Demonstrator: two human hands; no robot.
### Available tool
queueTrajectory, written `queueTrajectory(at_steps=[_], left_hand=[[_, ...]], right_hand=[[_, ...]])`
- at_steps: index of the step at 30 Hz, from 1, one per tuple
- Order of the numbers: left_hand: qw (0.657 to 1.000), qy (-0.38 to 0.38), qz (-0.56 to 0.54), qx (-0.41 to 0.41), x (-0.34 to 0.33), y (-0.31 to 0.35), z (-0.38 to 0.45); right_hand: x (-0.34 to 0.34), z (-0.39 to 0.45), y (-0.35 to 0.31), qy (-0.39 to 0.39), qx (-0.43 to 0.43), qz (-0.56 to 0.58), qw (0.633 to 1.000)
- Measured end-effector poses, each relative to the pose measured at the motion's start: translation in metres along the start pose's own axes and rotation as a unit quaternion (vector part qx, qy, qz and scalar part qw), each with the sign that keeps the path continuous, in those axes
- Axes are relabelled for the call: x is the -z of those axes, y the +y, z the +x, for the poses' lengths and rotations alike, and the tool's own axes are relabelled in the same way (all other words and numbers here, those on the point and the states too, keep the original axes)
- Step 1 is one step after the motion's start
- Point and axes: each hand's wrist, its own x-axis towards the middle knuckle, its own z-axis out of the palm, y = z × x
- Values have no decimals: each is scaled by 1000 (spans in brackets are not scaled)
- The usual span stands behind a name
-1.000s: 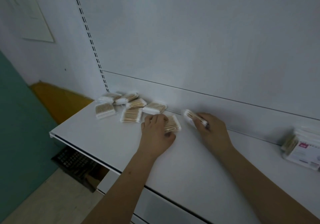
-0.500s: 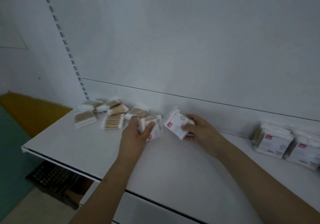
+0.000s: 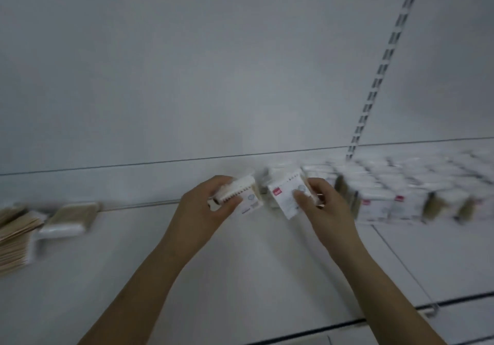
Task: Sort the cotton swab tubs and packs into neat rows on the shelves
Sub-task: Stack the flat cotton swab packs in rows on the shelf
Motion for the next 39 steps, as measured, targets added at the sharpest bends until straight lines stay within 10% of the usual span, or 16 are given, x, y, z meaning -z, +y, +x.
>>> queueTrajectory(at_steps=[11,39], left_hand=[[995,-59,26,-79,-99,-14,46],[991,-97,-78,56,-98,-23,41]], right_hand=[[23,10,50,144,84,-307,937],[14,16,27,118,107,-210,965]])
